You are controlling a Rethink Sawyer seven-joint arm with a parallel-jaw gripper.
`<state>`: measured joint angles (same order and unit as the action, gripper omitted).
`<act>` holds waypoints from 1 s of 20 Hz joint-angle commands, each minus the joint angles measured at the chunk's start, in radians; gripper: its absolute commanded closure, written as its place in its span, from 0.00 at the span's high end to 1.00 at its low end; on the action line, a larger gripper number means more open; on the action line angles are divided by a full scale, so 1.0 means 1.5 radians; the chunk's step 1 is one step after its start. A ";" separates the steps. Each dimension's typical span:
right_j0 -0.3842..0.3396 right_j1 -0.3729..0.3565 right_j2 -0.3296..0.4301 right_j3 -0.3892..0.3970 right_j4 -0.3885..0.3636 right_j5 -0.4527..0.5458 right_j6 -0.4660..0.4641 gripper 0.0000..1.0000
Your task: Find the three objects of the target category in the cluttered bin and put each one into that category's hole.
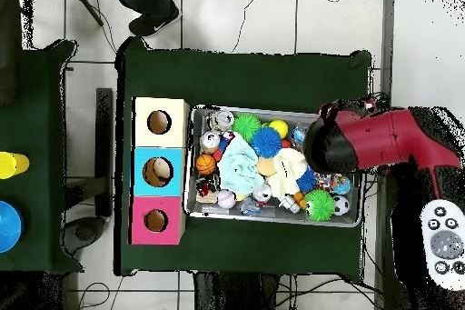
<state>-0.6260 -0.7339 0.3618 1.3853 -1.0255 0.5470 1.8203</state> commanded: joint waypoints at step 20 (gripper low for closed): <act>0.001 0.084 -0.056 0.122 0.146 -0.134 0.089 1.00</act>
<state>-0.5977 -0.6850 0.2981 1.4790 -0.8407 0.4139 1.8203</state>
